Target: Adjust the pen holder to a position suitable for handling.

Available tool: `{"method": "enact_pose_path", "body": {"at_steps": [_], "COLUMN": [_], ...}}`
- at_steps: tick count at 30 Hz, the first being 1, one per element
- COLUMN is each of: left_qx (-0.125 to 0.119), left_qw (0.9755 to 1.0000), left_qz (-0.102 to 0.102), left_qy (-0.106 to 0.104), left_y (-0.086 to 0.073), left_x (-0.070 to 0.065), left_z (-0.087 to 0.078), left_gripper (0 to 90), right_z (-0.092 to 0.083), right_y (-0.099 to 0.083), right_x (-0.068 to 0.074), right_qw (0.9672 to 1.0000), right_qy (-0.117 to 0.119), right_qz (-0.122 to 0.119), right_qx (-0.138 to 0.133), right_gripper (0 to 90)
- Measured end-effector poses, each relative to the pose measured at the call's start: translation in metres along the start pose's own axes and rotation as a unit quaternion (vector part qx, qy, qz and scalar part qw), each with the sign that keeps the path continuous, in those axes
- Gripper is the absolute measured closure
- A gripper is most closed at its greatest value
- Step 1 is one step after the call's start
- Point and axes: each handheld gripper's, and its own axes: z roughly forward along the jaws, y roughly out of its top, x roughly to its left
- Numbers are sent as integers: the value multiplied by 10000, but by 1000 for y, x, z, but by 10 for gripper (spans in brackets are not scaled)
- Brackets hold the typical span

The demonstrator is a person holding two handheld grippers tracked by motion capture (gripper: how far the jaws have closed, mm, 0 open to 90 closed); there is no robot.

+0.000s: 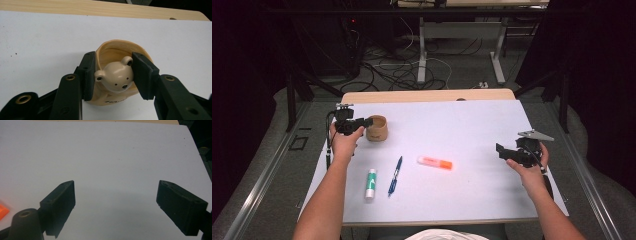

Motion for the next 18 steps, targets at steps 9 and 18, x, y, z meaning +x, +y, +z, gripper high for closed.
{"method": "enact_pose_path", "body": {"at_steps": [9,18], "left_qx": [-23,-107], "left_qw": [9999,9998], "left_qz": [-25,-70], "left_qy": [128,168], "left_y": [2,3], "left_x": [-5,-10], "left_z": [1,1], "left_gripper": [567,567], "right_z": [0,1], "right_y": [0,-1], "right_x": [0,-1], "right_qw": [10000,10000], "right_qy": [21,17], "right_qz": [-16,-16], "right_qx": [12,8], "right_gripper": [150,150]}}
